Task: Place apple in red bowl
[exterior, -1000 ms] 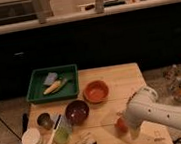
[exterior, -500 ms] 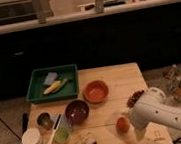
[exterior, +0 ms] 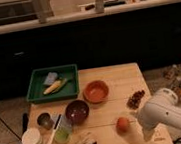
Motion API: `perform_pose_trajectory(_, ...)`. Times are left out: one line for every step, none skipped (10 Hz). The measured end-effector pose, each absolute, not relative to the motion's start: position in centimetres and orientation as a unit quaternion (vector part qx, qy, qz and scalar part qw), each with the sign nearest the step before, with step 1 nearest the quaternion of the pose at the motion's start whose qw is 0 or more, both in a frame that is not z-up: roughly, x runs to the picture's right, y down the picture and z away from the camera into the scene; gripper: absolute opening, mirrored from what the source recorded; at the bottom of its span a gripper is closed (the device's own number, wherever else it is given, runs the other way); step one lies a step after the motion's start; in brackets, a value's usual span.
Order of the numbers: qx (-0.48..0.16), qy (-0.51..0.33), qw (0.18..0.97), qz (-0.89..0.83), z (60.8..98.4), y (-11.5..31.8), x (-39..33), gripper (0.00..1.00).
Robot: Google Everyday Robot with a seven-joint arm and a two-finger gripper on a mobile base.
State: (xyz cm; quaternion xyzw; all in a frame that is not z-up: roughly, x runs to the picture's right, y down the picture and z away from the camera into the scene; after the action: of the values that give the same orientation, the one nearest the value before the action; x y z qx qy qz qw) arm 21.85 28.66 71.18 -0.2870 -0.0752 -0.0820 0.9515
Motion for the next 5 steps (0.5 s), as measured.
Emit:
perform_pose_trajectory(-0.288,-0.073,0.951,-0.081,71.6,28.4,21.9,0.8)
perform_pose_trajectory(-0.289,-0.073,0.951,-0.081,72.0,28.2,21.7,0.8)
perform_pose_trajectory(-0.291,-0.072,0.951,-0.082,72.3,28.2,21.6,0.8)
perform_pose_trajectory(-0.292,-0.074,0.95,-0.085,72.8,28.0,20.9,0.8)
perform_pose_trajectory(-0.293,-0.076,0.949,-0.088,73.2,27.9,20.3,0.8)
